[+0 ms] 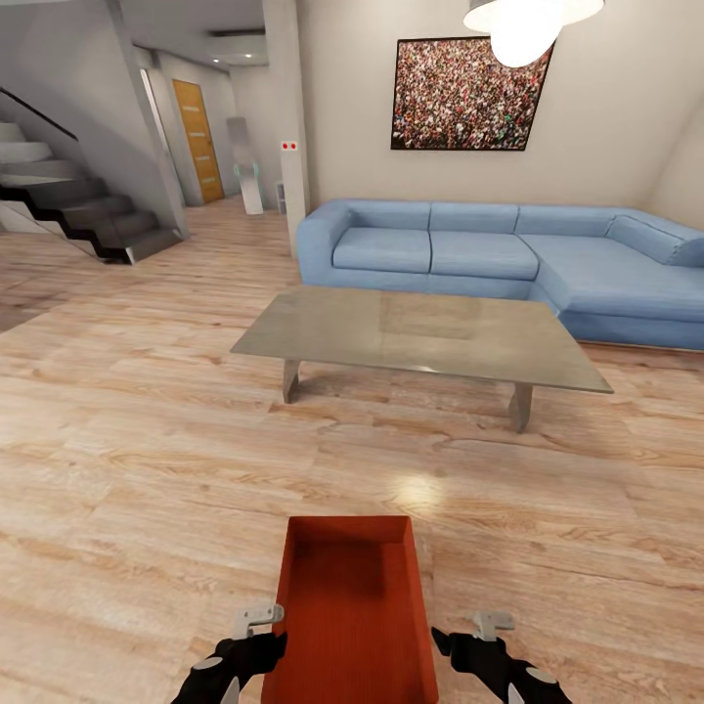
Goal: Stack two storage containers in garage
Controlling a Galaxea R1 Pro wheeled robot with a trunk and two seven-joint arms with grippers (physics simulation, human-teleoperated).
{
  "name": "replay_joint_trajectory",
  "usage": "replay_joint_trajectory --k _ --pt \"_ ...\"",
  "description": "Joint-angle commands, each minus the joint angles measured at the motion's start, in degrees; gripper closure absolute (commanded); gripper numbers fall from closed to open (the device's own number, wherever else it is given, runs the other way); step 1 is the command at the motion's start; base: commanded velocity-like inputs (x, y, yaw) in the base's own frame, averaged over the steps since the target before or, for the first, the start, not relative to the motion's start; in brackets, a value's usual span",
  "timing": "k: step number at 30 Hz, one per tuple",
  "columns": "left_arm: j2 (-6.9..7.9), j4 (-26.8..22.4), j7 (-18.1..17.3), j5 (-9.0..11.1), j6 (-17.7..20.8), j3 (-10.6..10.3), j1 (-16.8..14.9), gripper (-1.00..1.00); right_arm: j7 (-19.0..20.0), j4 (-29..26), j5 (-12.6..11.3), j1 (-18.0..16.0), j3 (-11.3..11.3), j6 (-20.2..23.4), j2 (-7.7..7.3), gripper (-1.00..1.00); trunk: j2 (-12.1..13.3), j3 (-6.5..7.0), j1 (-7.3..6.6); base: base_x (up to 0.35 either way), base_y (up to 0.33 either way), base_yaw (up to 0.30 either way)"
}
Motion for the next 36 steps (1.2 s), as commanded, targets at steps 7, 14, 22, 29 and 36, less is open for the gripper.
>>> replay_joint_trajectory --k 7,14,22,29,36 --pt "0.02 -0.1 0.1 0.4 0.4 0.1 0.0 -1.00 0.3 0.0 0.5 0.0 -0.5 -0.1 0.02 -1.00 0.0 -0.04 -0.01 0.000 0.000 0.000" --pt "0.74 -0.1 0.3 0.4 0.2 0.3 0.0 -1.00 0.3 0.0 0.5 0.0 -0.5 -0.1 0.02 -1.00 0.0 -0.04 -0.01 0.000 0.000 0.000" --pt "2.33 -0.7 0.0 0.5 0.2 0.2 -0.1 -1.00 0.3 0.0 0.6 0.0 -0.5 -0.1 0.02 -1.00 0.0 -0.04 -0.01 0.000 0.000 0.000" --pt "2.29 -0.7 0.0 0.5 0.1 0.1 -0.1 -1.00 0.3 0.0 0.6 0.0 -0.4 -0.1 0.02 -1.00 -1.2 -0.58 0.65 0.000 0.000 0.000" --pt "2.16 -0.7 0.0 0.6 0.1 0.0 -0.1 -1.00 0.3 0.0 0.7 0.0 -0.4 -0.1 0.02 -1.00 -2.8 -1.30 1.53 0.000 0.000 0.000"
